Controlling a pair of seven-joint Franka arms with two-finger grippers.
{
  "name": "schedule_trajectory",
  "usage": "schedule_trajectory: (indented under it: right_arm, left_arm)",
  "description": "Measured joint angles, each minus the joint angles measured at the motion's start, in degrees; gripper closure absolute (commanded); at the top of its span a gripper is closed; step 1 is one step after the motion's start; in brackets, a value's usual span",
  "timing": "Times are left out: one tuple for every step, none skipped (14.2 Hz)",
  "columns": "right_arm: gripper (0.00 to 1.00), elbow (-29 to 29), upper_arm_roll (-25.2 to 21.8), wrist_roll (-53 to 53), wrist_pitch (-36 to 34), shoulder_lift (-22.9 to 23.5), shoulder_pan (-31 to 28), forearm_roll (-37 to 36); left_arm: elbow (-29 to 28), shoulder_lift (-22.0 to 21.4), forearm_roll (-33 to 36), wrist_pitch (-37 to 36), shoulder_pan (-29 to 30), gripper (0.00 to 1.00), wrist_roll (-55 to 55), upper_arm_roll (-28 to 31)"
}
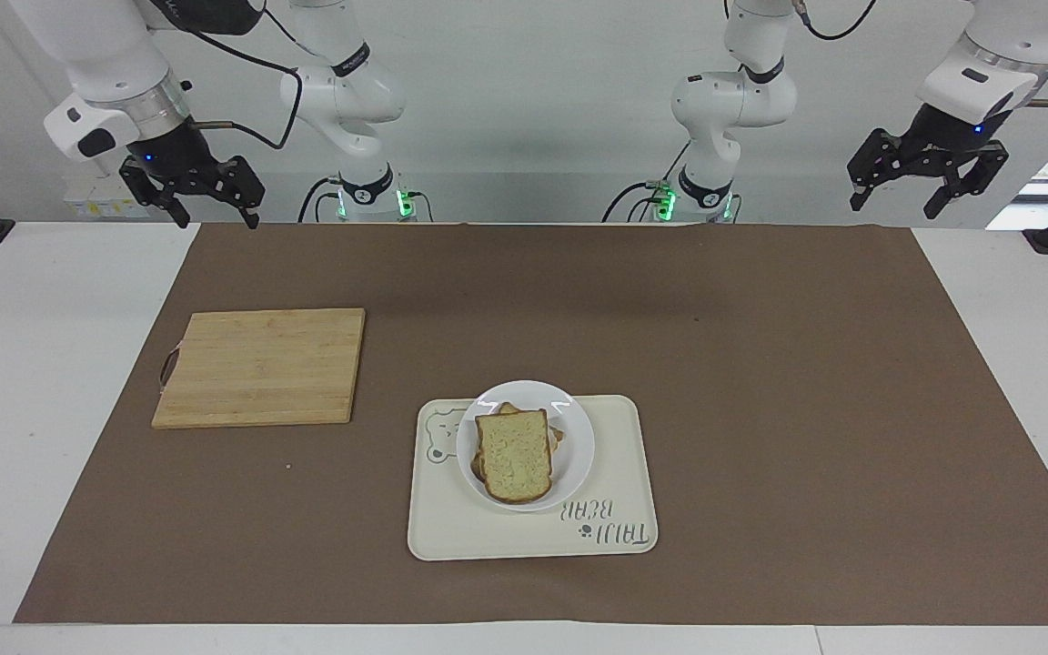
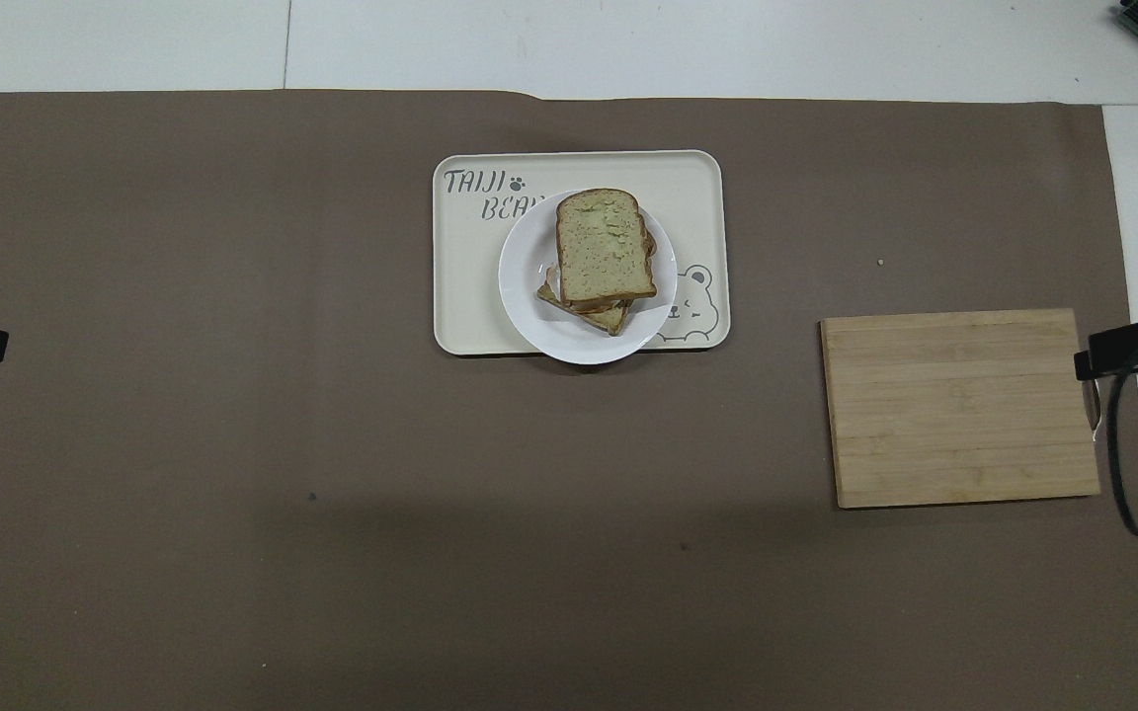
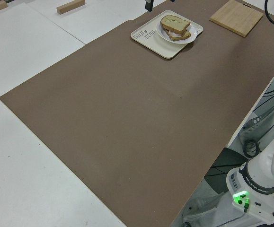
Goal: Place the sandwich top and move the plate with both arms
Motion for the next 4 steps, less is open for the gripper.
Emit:
schedule_trajectory:
  right_arm:
    - [0.00,0.00,0.00,0.00,0.00,0.00,0.00,0.00]
    - [0.00,0.00,0.00,0.00,0.00,0.00,0.00,0.00]
    - [0.00,0.00,0.00,0.00,0.00,0.00,0.00,0.00]
    - [0.00,0.00,0.00,0.00,0.00,0.00,0.00,0.00]
  left_arm:
    - [-0.01,0.00,0.00,0.00,0.03,0.00,-0.51,0.06]
    - [-0.02,0.00,0.00,0.01,0.03,0.00,-0.84,0.07]
    - [-0.02,0.00,0.00,0.01,0.04,0.00,-0.99,0.09]
    - [-0.02,0.00,0.00,0.01,0.05,0.00,-1.10,0.13]
